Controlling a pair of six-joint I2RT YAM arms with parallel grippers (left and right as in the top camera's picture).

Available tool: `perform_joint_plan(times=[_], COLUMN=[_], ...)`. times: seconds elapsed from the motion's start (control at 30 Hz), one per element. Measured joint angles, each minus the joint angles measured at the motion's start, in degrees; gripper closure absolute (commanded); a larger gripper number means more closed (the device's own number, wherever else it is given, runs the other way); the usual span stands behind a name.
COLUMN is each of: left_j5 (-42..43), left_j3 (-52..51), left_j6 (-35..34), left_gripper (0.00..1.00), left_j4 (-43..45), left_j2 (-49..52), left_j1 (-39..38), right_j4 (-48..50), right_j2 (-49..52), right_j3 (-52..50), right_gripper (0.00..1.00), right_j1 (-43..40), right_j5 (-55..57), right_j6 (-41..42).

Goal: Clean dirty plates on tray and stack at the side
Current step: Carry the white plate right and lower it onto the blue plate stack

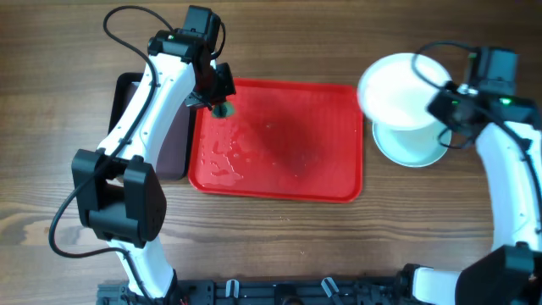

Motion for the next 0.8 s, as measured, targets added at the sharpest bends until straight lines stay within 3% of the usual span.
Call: perform_joint_plan(times=[0.17, 0.43, 0.5, 0.57, 0.8], left_j5=[0.00, -0.02, -0.48, -1.36, -2.80], left_j3=[0.00, 0.00, 0.00, 0.00, 0.02], left_j6=[0.00, 0.00, 0.07, 0.31, 0.92], left_gripper=[0.96, 0.96, 0.96, 0.96, 0.96], left_j4=[0.00, 0.00, -0.02, -0.04, -3.13], left_j2=[0.00, 0.00, 0.00, 0.00, -0.39], left_j1=[0.00, 0.00, 0.00, 0.04, 3.69], right_j4=[2.29, 4.63, 4.63, 4.55, -0.66], right_j2=[3.21, 7.96, 9.38, 10.29, 10.49], right_j3=[-3.65, -7.17, -7.17, -7.19, -5.05], right_gripper=[0.96, 0.95, 0.77, 0.68, 0.66], right_j1=[-4.76, -5.22, -5.22, -5.22, -5.05], right_j5=[-0.37, -0.42, -0.59, -1.33, -7.74], right_j6=[-0.48, -1.77, -1.92, -2.21, -4.96])
